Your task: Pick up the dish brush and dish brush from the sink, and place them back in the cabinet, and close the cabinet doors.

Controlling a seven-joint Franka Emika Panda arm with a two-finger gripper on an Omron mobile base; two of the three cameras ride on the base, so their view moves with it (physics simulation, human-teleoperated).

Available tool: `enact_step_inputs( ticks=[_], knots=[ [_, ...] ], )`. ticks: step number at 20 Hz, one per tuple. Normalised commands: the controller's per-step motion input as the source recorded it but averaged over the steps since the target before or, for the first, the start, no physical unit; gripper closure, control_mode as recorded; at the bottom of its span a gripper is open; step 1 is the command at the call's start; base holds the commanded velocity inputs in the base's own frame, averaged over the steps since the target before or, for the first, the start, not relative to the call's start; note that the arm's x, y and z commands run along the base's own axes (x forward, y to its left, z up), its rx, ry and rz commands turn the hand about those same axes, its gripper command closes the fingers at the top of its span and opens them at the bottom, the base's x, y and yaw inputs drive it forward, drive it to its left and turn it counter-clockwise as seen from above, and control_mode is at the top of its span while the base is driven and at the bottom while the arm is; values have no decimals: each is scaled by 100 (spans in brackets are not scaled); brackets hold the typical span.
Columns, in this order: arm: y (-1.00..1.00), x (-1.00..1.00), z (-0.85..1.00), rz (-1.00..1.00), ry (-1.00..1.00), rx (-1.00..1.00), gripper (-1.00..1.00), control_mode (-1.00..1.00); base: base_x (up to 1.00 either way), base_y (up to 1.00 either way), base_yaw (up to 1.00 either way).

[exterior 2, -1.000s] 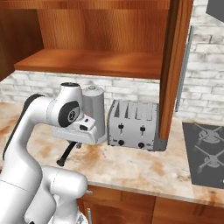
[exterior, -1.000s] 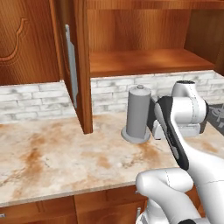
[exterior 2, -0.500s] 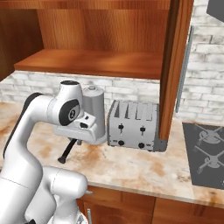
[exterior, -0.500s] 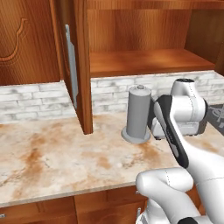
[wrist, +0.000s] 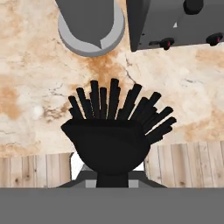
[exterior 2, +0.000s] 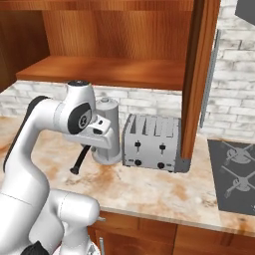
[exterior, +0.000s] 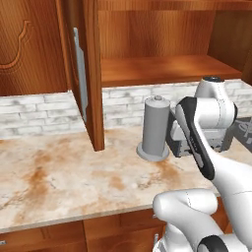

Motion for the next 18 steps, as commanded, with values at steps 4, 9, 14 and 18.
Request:
enact_step_inputs(
  ticks=[4,9,14,18],
  knots=[
    [0,7,65,0,-7,0,100,-100,0,0,0],
    [0,0,71,-1,-13,-2,100,-100,0,0,0],
    [0,0,70,-1,-17,-2,100,-100,0,0,0],
    [0,0,62,-1,-20,-3,100,-100,0,0,0]
  ],
)
